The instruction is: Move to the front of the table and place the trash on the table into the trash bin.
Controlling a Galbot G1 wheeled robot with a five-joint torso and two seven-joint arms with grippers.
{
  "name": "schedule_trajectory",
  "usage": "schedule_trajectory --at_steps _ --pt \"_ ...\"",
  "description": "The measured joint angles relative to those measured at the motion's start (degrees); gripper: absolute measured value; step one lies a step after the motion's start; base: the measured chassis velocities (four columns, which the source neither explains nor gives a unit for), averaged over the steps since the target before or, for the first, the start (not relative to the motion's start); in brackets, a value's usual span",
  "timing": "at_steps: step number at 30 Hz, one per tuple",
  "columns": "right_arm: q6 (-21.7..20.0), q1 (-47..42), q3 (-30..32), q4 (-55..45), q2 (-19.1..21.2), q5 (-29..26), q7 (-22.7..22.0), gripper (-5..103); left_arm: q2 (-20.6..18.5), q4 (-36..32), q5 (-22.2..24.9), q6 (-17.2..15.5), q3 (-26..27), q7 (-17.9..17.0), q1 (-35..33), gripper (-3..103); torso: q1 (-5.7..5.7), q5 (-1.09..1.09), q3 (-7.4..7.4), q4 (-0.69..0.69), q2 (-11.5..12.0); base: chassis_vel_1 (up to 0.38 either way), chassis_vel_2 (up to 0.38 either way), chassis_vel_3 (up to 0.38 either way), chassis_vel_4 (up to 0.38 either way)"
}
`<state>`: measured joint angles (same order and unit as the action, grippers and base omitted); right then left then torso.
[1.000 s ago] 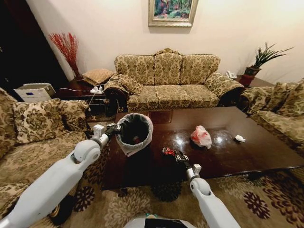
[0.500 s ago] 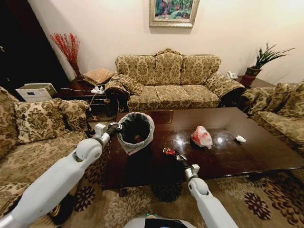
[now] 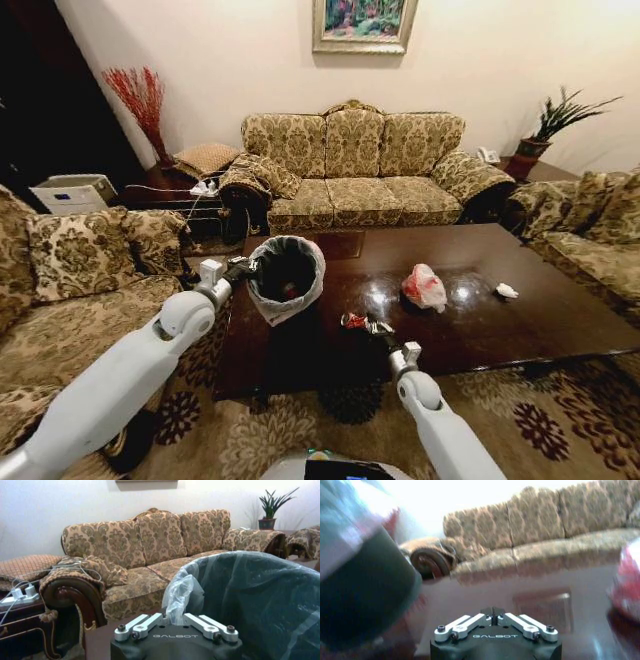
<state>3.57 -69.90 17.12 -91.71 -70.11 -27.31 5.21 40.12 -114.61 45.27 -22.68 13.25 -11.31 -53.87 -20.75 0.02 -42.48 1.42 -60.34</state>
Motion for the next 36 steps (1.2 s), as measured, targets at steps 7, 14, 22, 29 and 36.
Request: schedule_trajectory --at_steps 7,14,22,29,36 --pt "-0.72 -2.06 -0.09 -5.64 2.54 0.02 -1.36 0 0.53 -0.29 -0.10 0.00 0.04 0.02 -0.20 3 0.01 -0.02 0.01 0.00 -0.01 0.000 0.000 0.000 0.000" --pt "-1.66 -5.90 0.60 -5.55 2.29 2.23 -1.67 19 0.84 -0.39 -0.39 0.03 -0.28 0.03 -0.27 3 0.02 -0.01 0.02 0.00 -0.02 0.000 0.000 0.000 0.000" --pt "-1.09 -6.08 1.35 -1.76 0.79 2.36 -0.91 46 0.77 -0.34 -1.16 0.34 -0.07 0.97 -0.76 3 0.02 -0.02 0.02 0.00 -0.03 0.000 0.000 0.000 0.000" --pt "-0.96 -3.78 1.37 2.45 -0.37 2.28 0.69 68 0.76 -0.35 -1.26 0.55 0.07 1.16 -1.20 3 0.02 -0.02 0.02 0.00 -0.03 0.000 0.000 0.000 0.000" --pt "-1.68 -0.81 0.83 6.59 -1.39 1.99 2.97 76 0.87 -0.34 -1.33 0.59 0.08 1.39 -1.29 3 0.02 -0.02 0.02 0.01 -0.03 0.000 0.000 0.000 0.000"
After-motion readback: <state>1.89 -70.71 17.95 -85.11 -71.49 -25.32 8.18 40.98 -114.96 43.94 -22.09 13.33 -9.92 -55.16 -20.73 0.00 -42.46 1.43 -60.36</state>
